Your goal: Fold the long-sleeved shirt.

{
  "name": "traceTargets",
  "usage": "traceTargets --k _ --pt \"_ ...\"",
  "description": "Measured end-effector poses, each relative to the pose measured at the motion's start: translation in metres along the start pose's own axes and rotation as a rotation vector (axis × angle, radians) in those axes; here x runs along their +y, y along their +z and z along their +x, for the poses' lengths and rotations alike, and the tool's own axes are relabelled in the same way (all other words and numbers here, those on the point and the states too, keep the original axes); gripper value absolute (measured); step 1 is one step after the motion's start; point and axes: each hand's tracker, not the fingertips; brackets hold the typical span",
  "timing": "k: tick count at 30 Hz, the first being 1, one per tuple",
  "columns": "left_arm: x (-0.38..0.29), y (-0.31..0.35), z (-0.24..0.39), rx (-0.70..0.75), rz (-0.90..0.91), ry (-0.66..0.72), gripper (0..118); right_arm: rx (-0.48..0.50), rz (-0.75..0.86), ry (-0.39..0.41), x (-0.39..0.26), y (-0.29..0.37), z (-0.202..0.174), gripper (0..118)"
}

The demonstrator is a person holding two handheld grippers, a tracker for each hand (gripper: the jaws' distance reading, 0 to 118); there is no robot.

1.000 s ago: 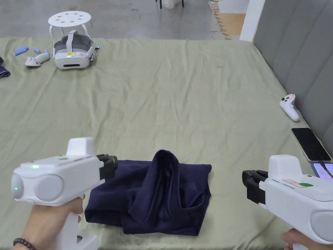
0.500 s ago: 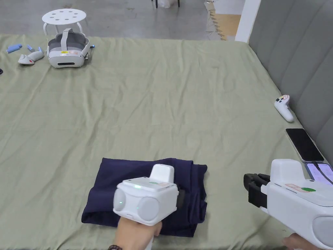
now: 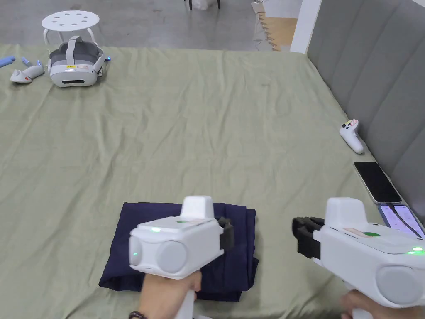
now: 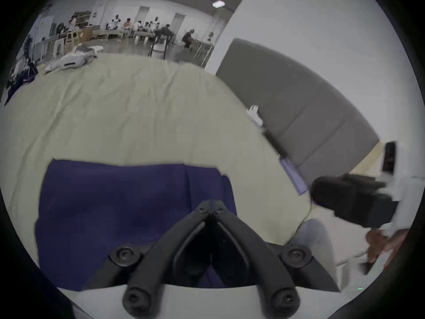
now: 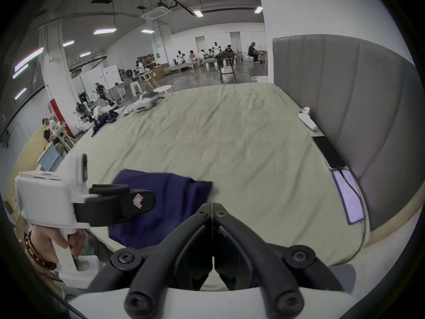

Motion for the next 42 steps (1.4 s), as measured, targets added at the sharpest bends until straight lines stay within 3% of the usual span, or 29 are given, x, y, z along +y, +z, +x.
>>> traceTargets --k 5,9,16,18,20,21,22,23,25,32,36,39,40,42 --pt "0.014 0.059 -0.029 0.029 0.079 0.041 4 0.199 0.049 0.024 0.024 -0.013 -0.05 0" --pt "0.013 0.088 -0.058 0.051 0.103 0.089 4 0.361 -0.06 -0.05 0.02 -0.06 -0.07 0" --pt "0.002 0.105 -0.111 0.087 0.088 0.205 6 0.369 -0.353 -0.179 -0.027 -0.139 -0.051 0" --pt "-0.001 0.107 -0.126 0.096 0.083 0.228 10 0.363 -0.354 -0.223 -0.036 -0.145 -0.041 0" --pt "-0.002 0.109 -0.142 0.113 0.093 0.264 32 0.357 -0.346 -0.24 -0.041 -0.148 -0.036 0" --pt "-0.002 0.111 -0.151 0.125 0.115 0.307 59 0.364 -0.342 -0.254 -0.042 -0.149 -0.034 0" --pt "-0.004 0.111 -0.159 0.135 0.14 0.339 97 0.374 -0.34 -0.271 -0.044 -0.148 -0.032 0" --pt "-0.005 0.11 -0.163 0.162 0.149 0.353 111 0.376 -0.341 -0.282 -0.045 -0.148 -0.032 0" --pt "-0.009 0.11 -0.181 0.198 0.2 0.379 108 0.38 -0.339 -0.289 -0.045 -0.148 -0.031 0" --pt "-0.026 0.078 -0.211 -0.043 0.05 0.651 108 0.397 -0.339 -0.323 -0.047 -0.148 -0.029 0" --pt "-0.034 0.05 -0.228 -0.034 0.025 0.69 108 0.386 -0.337 -0.319 -0.046 -0.147 -0.031 0" --pt "-0.028 0.041 -0.221 -0.162 0.075 0.668 109 0.38 -0.341 -0.312 -0.046 -0.149 -0.031 0" --pt "-0.028 0.032 -0.216 -0.257 -0.014 0.808 109 0.379 -0.342 -0.308 -0.045 -0.149 -0.031 0" --pt "-0.025 0.018 -0.208 -0.3 -0.078 0.829 109 0.378 -0.344 -0.307 -0.045 -0.149 -0.032 0"
